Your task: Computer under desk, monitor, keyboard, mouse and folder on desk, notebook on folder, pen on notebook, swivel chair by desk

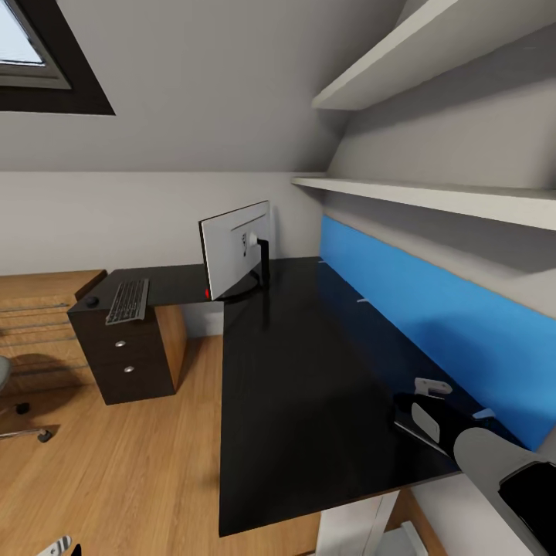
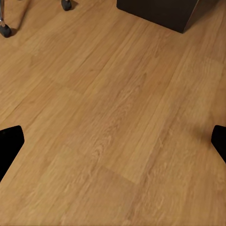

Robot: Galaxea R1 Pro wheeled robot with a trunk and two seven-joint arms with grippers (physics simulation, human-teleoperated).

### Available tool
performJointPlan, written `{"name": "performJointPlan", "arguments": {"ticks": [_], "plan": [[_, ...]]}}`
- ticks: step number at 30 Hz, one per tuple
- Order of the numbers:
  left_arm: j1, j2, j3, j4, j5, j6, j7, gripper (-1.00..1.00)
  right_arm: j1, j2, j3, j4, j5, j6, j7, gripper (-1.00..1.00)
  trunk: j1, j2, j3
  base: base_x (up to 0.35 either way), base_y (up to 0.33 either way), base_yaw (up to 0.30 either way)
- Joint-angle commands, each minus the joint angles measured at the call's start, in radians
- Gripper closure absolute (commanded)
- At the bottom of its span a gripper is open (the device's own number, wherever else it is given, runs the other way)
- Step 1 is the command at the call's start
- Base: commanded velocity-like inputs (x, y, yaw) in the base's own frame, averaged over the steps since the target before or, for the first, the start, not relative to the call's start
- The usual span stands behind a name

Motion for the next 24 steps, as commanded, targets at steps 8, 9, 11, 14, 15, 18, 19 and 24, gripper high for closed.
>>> {"name": "performJointPlan", "arguments": {"ticks": [8,9,11,14,15,18,19,24], "plan": [[0.000,0.000,-0.003,0.000,0.008,-0.004,0.003,-1.00,0.000,-0.001,0.009,-0.003,-0.006,0.007,-0.006,-1.00,0.008,-0.015,-0.007,0.000,0.000,0.000],[0.000,0.000,-0.003,0.000,0.008,-0.004,0.003,-1.00,0.000,-0.001,0.008,-0.004,-0.006,0.007,-0.006,-1.00,0.011,-0.022,-0.010,0.000,0.000,0.000],[0.000,0.000,-0.003,0.000,0.008,-0.004,0.003,-1.00,0.000,-0.001,0.009,-0.003,-0.006,0.007,-0.006,-1.00,0.015,-0.029,-0.014,0.000,0.000,0.000],[0.000,0.000,-0.002,0.000,0.008,-0.005,0.003,-1.00,0.000,-0.001,0.009,-0.004,-0.006,0.007,-0.006,-1.00,0.015,-0.029,-0.014,0.000,0.000,0.000],[0.000,0.001,-0.002,0.000,0.008,-0.005,0.003,-1.00,0.000,-0.001,0.009,-0.004,-0.006,0.007,-0.006,-1.00,0.015,-0.029,-0.014,0.000,0.000,0.000],[0.000,0.002,-0.002,0.003,0.009,-0.005,0.003,-1.00,0.000,-0.001,0.009,-0.004,-0.006,0.007,-0.006,-1.00,0.015,-0.029,-0.014,0.000,0.000,0.000],[0.000,0.002,-0.002,0.003,0.009,-0.005,0.003,-1.00,0.000,-0.001,0.009,-0.004,-0.006,0.007,-0.006,-1.00,0.015,-0.029,-0.014,0.000,0.000,0.000],[0.000,0.003,-0.002,0.006,0.010,-0.006,0.003,-1.00,0.000,0.000,0.009,-0.005,-0.006,0.007,-0.006,-1.00,0.015,-0.029,-0.014,-0.102,0.000,0.000]]}}
